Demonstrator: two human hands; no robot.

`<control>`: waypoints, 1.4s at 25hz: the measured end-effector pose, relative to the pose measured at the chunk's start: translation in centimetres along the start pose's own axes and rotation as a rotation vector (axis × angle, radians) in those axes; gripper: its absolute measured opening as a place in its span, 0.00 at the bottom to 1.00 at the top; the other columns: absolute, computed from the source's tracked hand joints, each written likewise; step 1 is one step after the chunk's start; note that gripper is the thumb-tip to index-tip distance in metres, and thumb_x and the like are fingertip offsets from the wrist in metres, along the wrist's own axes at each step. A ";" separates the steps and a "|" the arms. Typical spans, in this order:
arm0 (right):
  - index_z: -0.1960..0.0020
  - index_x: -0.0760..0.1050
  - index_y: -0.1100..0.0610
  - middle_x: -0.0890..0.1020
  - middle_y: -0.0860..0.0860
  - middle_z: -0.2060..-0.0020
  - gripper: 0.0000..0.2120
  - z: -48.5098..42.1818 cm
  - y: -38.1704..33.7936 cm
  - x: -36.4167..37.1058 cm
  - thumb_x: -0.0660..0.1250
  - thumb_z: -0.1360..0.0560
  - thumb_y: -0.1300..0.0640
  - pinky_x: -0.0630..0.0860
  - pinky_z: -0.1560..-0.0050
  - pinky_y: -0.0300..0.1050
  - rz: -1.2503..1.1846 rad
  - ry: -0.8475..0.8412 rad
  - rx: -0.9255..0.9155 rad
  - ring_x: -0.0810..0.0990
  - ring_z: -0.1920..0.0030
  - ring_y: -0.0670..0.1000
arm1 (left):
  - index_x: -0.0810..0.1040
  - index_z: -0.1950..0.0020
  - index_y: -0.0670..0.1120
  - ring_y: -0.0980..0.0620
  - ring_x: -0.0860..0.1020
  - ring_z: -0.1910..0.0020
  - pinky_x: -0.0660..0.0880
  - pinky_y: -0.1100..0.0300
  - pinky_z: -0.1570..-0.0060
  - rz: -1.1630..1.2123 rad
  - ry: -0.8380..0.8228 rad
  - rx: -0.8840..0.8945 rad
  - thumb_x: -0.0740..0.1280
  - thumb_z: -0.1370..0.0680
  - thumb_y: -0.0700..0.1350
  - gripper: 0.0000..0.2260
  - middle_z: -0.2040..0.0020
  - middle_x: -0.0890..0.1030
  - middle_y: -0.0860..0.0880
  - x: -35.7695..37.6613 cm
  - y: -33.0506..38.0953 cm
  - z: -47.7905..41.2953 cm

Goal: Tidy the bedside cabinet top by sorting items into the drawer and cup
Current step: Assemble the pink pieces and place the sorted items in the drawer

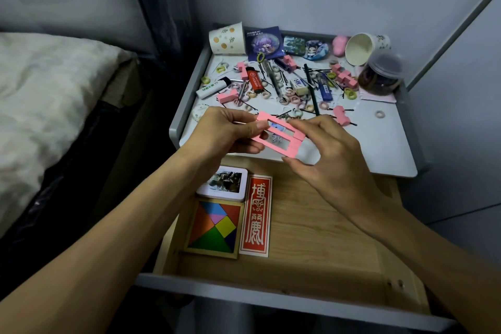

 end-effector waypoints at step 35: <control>0.34 0.71 0.59 0.76 0.56 0.46 0.17 9.9 -8.9 19.1 0.62 0.22 0.62 0.79 0.54 0.49 -0.017 -0.884 -0.670 0.79 0.50 0.57 | 0.78 0.64 0.41 0.52 0.81 0.77 0.80 0.60 0.71 -1.381 -0.020 -0.321 0.71 0.25 0.40 0.08 0.78 0.79 0.48 -8.7 -7.3 -0.6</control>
Point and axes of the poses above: each hand's wrist, its own z-axis away from the middle knuckle, its own x-axis out of the palm, y = z × x, the point moved 5 cm from there along -z, towards the middle knuckle
